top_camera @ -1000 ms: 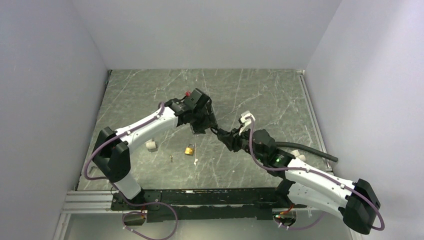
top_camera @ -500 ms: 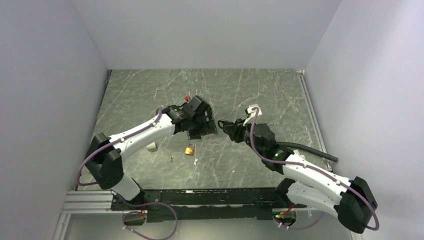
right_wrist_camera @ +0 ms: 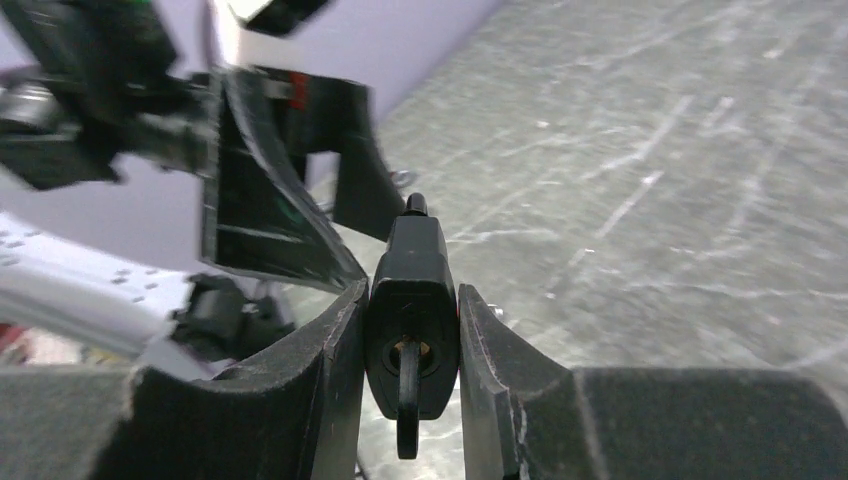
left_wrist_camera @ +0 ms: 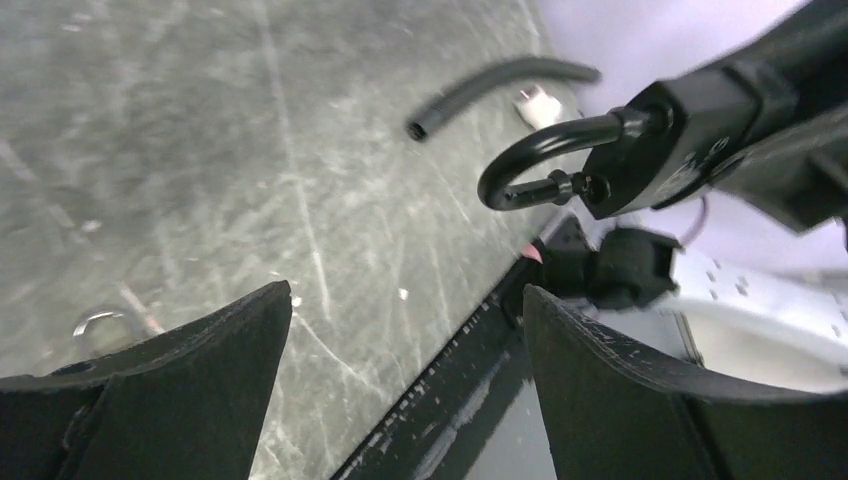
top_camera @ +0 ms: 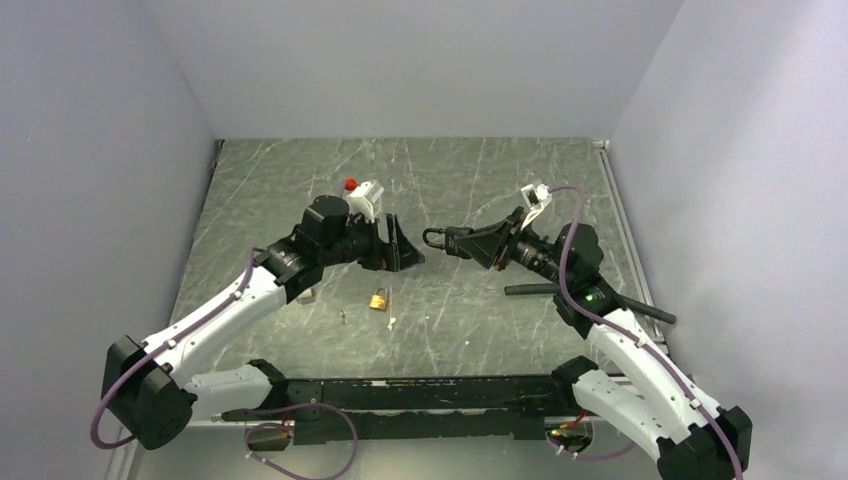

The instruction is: Unlock with the key

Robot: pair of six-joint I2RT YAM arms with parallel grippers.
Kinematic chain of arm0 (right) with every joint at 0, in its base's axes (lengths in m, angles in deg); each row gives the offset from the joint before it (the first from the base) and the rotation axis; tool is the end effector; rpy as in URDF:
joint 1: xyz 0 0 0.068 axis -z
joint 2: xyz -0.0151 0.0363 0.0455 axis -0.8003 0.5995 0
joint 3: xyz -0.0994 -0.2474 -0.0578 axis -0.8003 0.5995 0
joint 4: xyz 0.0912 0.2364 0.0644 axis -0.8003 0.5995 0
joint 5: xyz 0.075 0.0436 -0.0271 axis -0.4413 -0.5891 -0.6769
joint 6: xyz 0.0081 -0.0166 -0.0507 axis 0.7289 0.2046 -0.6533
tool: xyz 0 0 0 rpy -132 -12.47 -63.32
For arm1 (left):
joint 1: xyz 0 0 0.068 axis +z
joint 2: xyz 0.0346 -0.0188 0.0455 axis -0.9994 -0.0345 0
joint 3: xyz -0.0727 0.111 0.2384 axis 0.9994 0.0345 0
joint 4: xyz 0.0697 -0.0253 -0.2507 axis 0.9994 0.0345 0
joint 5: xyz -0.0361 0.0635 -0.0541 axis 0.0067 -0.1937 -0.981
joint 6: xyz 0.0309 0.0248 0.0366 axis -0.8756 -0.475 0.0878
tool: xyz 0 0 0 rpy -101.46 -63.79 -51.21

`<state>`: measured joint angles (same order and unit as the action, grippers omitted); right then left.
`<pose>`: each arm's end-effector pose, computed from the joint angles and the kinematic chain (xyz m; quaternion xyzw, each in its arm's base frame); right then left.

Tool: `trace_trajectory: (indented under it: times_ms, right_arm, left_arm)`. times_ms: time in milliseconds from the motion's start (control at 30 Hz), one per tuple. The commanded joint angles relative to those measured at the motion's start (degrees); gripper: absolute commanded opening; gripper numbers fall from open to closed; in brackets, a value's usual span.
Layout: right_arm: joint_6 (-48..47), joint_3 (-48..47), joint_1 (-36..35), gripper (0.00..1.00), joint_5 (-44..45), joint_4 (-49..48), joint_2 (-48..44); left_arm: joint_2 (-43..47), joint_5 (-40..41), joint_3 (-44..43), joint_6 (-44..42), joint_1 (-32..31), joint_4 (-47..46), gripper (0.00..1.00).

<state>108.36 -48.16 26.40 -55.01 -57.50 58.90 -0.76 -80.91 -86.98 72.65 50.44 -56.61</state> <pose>0.1664 0.1023 0.3208 -0.1577 0.6929 0.4664 0.5268 0.1983 -0.1664 0.3172 0.0872 0.8372 -0.4216 0.3371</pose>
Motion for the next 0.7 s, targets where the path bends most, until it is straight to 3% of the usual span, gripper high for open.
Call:
trace_trajectory:
  times_ms: [0,233,533,667]
  right_arm:
    - [9.3,-4.2,2.0,0.0,-16.2,-11.1,-0.1]
    - [16.2,-4.8,2.4,0.0,-20.8,-17.6,2.6]
    - [18.4,-5.3,2.3,0.0,-21.2,-18.7,3.0]
    - [20.6,-6.7,2.3,0.0,-20.4,-17.1,3.9]
  left_arm:
    - [2.4,-18.2,2.1,-2.4,0.2,-16.1,0.89]
    - [5.1,-22.9,3.9,-0.6,0.1,-24.1,0.84]
    - [6.1,-22.6,3.6,-3.4,0.1,-22.4,0.52]
    - [6.6,-20.2,4.8,-6.8,0.0,-21.8,0.44]
